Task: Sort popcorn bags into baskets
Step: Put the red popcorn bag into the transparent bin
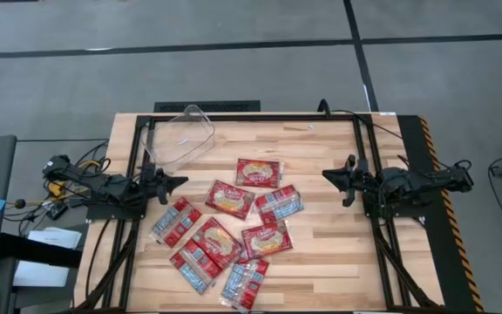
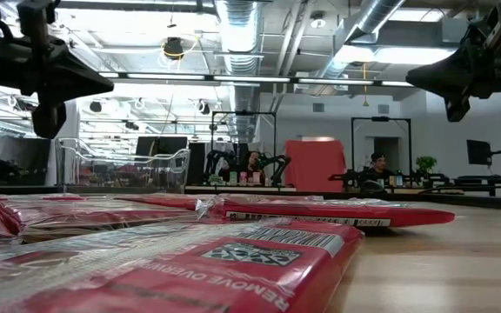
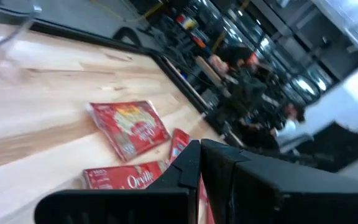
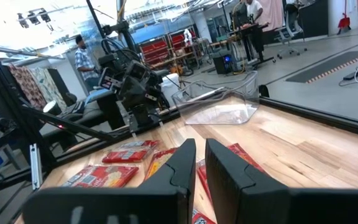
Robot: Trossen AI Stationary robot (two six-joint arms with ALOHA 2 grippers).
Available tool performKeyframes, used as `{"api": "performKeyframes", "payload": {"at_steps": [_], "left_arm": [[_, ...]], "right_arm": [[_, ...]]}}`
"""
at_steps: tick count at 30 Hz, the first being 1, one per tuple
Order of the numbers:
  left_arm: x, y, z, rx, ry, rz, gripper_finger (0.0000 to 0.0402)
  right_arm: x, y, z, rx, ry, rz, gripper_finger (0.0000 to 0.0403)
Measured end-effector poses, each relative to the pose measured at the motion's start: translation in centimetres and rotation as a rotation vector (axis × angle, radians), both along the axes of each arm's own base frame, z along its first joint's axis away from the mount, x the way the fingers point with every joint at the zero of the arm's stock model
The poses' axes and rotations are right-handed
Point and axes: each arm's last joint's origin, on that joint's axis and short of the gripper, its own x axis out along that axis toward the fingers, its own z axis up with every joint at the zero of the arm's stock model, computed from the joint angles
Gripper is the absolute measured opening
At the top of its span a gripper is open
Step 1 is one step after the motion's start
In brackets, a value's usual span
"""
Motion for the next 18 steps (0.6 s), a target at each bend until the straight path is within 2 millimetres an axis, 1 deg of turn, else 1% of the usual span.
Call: {"api": "performKeyframes", "payload": {"at_steps": [5, 8, 15, 16, 18], "left_arm": [[-0.1, 0.2, 0.0, -0.059, -0.026, 0.066, 0.0000], [-0.1, 0.2, 0.0, -0.094, -0.044, 0.079, 0.0000], [-0.2, 0.3, 0.3, -0.142, -0.093, 0.116, 0.0000], [-0.2, 0.3, 0.5, -0.161, -0.122, 0.116, 0.0002], [-0.3, 0.4, 1.2, -0.176, -0.187, 0.108, 0.0012]], "right_arm": [[0.0, 0.0, 0.3, 0.008, -0.040, -0.009, 0.0063], [-0.1, 0.0, 0.8, 0.019, -0.094, -0.009, 0.0063], [-0.1, -0.1, 1.1, 0.080, -0.141, -0.002, 0.0063], [-0.1, -0.1, 1.1, 0.101, -0.148, 0.000, 0.0063], [-0.2, 0.0, 1.2, 0.211, -0.190, 0.025, 0.0063]]}}
